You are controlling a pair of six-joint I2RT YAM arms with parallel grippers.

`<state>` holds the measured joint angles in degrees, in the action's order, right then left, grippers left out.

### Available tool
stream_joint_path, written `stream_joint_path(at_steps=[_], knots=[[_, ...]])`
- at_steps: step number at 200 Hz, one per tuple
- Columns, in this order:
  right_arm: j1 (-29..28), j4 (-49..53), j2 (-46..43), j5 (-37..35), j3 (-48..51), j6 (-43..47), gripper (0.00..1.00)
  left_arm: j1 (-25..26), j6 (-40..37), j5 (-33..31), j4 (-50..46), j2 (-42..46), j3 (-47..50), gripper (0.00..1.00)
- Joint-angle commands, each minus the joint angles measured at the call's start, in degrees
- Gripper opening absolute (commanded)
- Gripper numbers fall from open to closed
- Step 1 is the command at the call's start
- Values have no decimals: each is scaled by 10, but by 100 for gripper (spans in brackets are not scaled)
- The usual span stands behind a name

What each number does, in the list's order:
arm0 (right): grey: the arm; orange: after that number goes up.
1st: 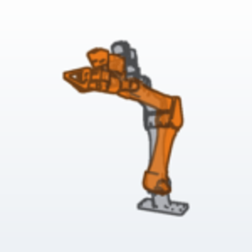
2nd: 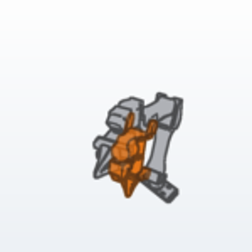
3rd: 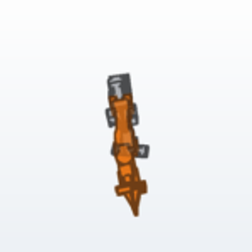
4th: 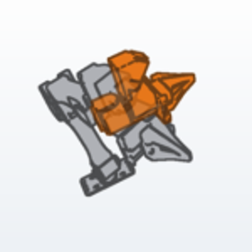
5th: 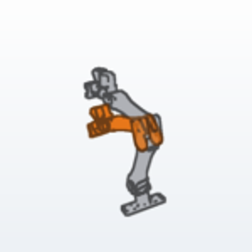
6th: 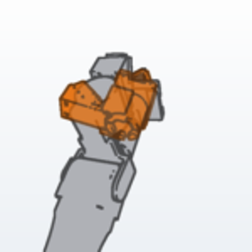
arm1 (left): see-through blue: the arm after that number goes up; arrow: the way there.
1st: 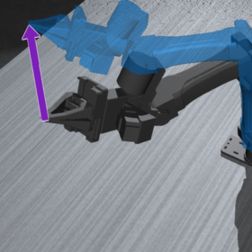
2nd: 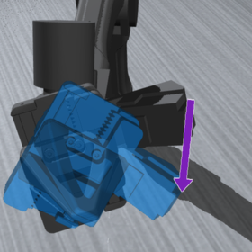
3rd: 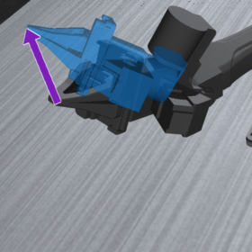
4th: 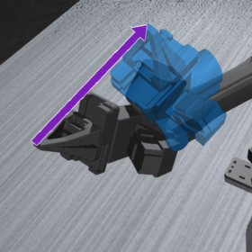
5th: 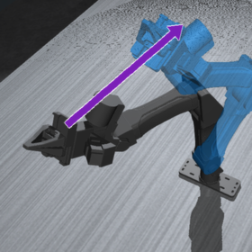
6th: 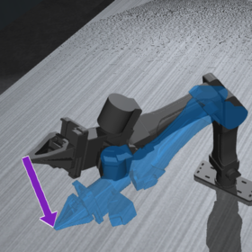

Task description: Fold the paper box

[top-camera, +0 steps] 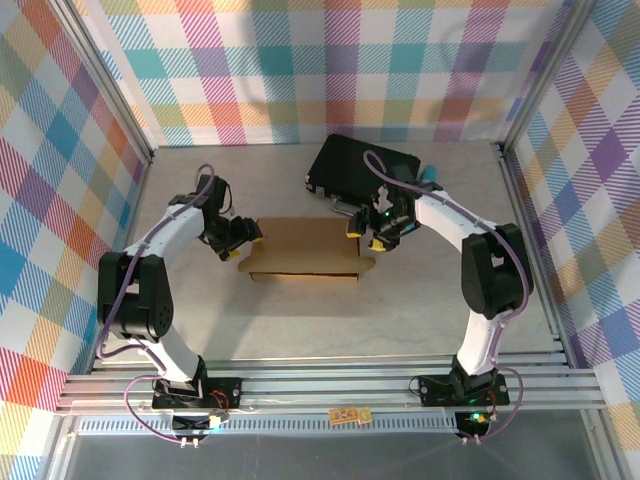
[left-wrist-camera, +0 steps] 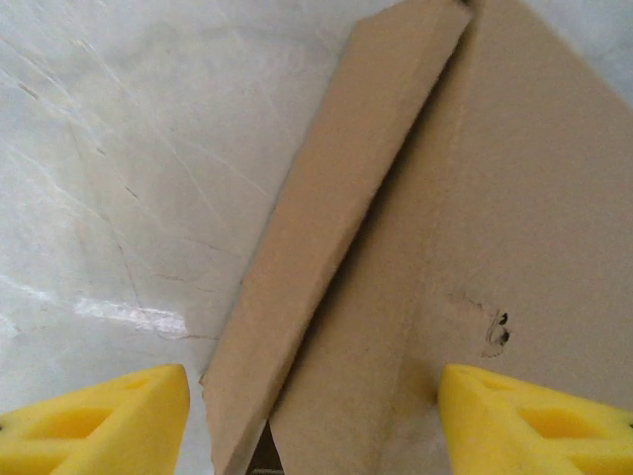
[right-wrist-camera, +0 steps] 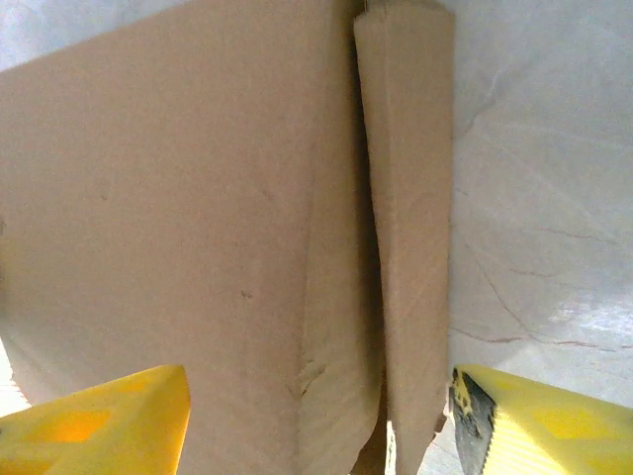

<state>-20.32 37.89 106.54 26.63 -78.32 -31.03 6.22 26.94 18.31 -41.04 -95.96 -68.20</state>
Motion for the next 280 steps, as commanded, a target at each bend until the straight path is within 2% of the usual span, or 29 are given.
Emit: stream_joint_path(at_steps=[1, 30, 54, 78, 123, 152, 156, 168, 231, 280], knots=[[-1, -29, 10, 26, 24, 4, 72, -5, -15, 22, 38, -3, 40, 66], [7, -92, 17, 65, 65, 22, 76, -5, -21, 17, 75, -1, 89, 60], [14, -157, 12, 104, 102, 33, 79, -5, -30, 18, 100, -1, 110, 46], [31, -212, 15, 151, 130, 32, 80, -5, -35, 10, 110, 1, 120, 37], [49, -260, 28, 193, 151, 42, 80, -15, -45, -14, 134, 28, 155, 34], [49, -294, 41, 231, 154, 44, 80, -38, -56, 7, 159, 50, 182, 27], [50, -296, 43, 235, 153, 44, 80, -42, -60, 12, 159, 51, 184, 23], [50, -299, 51, 242, 149, 45, 80, -51, -70, 22, 154, 47, 183, 19], [44, -342, 91, 261, 146, 13, 80, -85, -79, 61, 171, 40, 204, 16], [-2, -371, 135, 290, 94, -34, 76, -102, -88, 82, 173, 37, 212, 15]])
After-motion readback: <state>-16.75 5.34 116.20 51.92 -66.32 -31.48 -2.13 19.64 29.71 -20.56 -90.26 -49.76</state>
